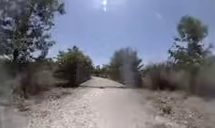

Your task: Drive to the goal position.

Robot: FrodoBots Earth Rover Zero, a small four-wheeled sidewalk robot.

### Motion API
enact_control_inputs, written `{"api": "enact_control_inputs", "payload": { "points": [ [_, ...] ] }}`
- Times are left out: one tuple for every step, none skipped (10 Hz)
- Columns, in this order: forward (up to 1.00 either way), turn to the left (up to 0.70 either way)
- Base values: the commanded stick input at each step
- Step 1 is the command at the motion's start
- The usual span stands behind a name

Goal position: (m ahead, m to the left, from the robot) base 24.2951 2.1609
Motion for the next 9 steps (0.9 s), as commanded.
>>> {"api": "enact_control_inputs", "payload": {
  "points": [
    [0.7,0.14],
    [0.7,0.14],
    [0.7,0.14],
    [0.7,0.14],
    [0.7,0.14],
    [0.7,0.14],
    [0.7,0.14],
    [0.7,0.12],
    [0.7,0.04]
  ]
}}
